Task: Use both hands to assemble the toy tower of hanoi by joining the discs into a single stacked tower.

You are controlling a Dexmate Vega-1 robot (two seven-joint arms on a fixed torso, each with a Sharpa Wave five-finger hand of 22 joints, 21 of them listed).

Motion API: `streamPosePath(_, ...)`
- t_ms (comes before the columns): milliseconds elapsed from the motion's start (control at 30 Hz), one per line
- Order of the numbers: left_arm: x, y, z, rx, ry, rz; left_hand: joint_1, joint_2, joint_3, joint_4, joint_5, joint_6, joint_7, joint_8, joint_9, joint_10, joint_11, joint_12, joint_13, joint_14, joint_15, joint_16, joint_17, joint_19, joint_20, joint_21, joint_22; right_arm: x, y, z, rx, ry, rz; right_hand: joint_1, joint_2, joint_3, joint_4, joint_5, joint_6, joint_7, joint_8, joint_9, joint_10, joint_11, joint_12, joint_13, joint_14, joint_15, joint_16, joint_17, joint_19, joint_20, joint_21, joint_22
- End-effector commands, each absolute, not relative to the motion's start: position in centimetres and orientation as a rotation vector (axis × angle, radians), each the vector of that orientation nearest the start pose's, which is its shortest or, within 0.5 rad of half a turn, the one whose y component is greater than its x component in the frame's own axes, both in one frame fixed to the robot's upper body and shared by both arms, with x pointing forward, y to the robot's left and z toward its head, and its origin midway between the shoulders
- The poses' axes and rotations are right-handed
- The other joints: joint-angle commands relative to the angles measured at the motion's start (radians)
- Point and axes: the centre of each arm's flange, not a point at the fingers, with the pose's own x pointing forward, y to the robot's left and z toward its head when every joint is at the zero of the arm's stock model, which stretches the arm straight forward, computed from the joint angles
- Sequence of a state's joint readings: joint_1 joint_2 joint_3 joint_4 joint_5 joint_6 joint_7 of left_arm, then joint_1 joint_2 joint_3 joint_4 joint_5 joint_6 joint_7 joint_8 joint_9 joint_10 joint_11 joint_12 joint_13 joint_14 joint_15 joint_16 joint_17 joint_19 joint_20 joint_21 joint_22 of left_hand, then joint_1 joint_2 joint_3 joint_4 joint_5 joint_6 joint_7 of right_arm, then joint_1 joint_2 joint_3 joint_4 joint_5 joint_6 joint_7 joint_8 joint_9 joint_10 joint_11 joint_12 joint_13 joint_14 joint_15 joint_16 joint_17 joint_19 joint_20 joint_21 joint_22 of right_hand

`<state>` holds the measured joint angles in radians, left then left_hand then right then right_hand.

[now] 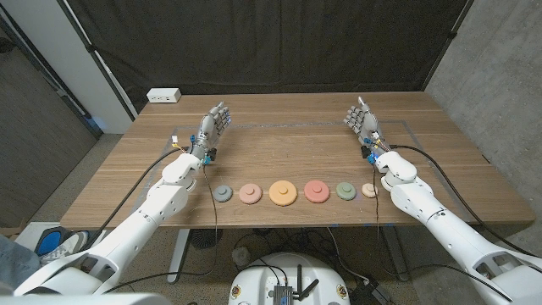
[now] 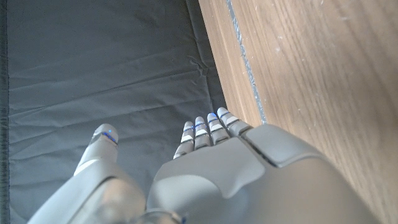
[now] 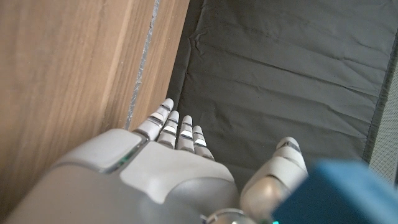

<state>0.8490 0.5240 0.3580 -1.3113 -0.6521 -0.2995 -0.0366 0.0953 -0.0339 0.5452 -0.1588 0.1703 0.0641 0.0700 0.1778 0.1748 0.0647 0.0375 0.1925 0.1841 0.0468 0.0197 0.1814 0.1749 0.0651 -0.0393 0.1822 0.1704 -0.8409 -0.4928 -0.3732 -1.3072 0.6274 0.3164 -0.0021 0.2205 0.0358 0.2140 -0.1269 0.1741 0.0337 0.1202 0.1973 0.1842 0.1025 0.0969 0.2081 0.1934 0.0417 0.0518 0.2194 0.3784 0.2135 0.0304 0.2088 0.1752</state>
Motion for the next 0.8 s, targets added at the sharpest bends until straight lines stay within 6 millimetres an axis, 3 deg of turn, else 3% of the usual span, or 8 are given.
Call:
streamPosePath(33, 64.3, 30.14, -2.27, -0.043, -0.631, -0.208, 0.01, 0.004, 0.007, 0.001, 0.006, 0.003, 0.011, 0.009, 0.001, 0.009, 0.006, 0.007, 0.004, 0.008, 0.003, 0.006, 0.004, 0.006, -0.018, 0.007, 0.005, 64.29, -27.65, -2.02, 0.044, -0.662, 0.172, 0.006, 0.001, 0.006, 0.0, 0.006, 0.013, 0.009, 0.009, 0.005, 0.011, 0.0, 0.004, 0.003, 0.008, 0.002, 0.008, 0.002, 0.008, 0.001, 0.003, 0.001)
streamPosePath(433, 64.09, 30.41, -1.97, -0.033, -0.644, -0.201, 0.013, 0.011, 0.011, 0.001, 0.007, 0.007, 0.009, 0.009, 0.001, 0.016, 0.007, 0.011, 0.004, 0.015, 0.003, 0.008, 0.004, 0.004, -0.01, 0.008, 0.005, 63.93, -27.35, -1.87, 0.018, -0.673, 0.173, 0.009, 0.007, 0.009, -0.002, 0.006, 0.027, -0.002, 0.012, 0.005, 0.022, -0.007, 0.005, 0.003, 0.019, 0.003, 0.011, -0.001, 0.015, 0.005, 0.003, 0.002)
streamPosePath(600, 64.13, 30.25, -2.1, -0.028, -0.637, -0.204, 0.014, 0.014, 0.012, 0.001, 0.007, 0.011, 0.003, 0.01, 0.001, 0.02, 0.005, 0.013, 0.005, 0.026, 0.006, 0.011, 0.005, 0.008, 0.017, 0.011, 0.005, 63.9, -27.22, -1.84, 0.002, -0.668, 0.175, 0.012, 0.011, 0.011, -0.003, 0.005, 0.03, -0.001, 0.013, 0.005, 0.026, -0.007, 0.006, 0.003, 0.026, 0.003, 0.013, -0.002, 0.021, 0.004, 0.004, 0.002)
streamPosePath(800, 64.24, 30.03, -2.36, -0.026, -0.627, -0.203, 0.014, 0.017, 0.013, 0.0, 0.007, 0.024, -0.043, 0.012, 0.002, 0.026, -0.007, 0.015, 0.006, 0.036, -0.001, 0.012, 0.005, 0.013, 0.037, 0.014, 0.006, 64.0, -27.37, -2.2, 0.01, -0.66, 0.171, 0.018, 0.019, 0.016, -0.005, 0.004, 0.041, -0.022, 0.014, 0.005, 0.045, -0.004, 0.01, 0.004, 0.046, 0.002, 0.02, -0.004, 0.035, 0.007, 0.007, 0.002)
